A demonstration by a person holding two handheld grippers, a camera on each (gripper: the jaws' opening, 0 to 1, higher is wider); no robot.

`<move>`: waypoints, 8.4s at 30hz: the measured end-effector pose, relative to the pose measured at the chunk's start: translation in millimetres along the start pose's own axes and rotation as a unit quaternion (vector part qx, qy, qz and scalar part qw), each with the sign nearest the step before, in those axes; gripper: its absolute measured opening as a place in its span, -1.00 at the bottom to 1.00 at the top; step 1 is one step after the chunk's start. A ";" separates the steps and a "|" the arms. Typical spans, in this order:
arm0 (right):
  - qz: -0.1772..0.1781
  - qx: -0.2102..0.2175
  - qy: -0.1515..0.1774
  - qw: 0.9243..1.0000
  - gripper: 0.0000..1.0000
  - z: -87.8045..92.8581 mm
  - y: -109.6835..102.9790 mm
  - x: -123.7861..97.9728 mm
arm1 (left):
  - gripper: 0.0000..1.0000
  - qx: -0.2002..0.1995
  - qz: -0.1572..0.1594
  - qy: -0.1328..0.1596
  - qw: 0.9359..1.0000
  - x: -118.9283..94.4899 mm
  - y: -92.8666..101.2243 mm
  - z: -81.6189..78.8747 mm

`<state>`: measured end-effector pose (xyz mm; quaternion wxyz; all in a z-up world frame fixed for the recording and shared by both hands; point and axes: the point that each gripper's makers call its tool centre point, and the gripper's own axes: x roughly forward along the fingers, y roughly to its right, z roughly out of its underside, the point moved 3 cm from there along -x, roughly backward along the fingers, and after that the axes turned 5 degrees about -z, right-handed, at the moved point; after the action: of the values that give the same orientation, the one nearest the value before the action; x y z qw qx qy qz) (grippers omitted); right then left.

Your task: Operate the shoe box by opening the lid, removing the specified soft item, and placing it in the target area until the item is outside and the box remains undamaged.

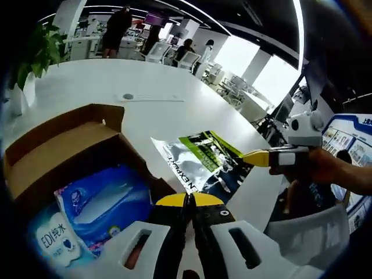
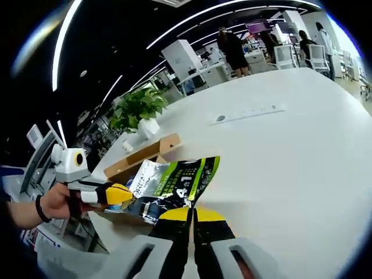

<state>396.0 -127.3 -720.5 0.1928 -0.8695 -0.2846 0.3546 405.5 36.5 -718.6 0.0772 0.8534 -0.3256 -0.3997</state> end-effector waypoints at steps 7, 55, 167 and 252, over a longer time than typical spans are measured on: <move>0.011 0.009 0.007 1.000 -1.00 -2.9 23.0 -14.3 | -1.00 0.011 0.012 -0.010 1.000 22.9 18.0 -4.4; 0.027 0.044 -0.010 0.999 -1.00 -3.0 113.9 -5.5 | -1.00 -0.013 -0.015 -0.043 0.999 112.7 33.5 -5.1; 0.063 0.064 -0.013 0.996 -0.68 14.8 113.5 -20.5 | -0.56 0.048 -0.052 -0.059 0.996 75.1 32.4 -23.8; -0.079 -0.087 -0.064 0.991 -0.22 16.3 -132.2 65.6 | -0.24 -0.021 -0.122 0.054 0.991 -175.0 -134.7 31.9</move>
<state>375.3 17.3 -693.7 0.1250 -0.8332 -0.3941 0.3673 366.6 253.1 -682.1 0.0630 0.9054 -0.2055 -0.3661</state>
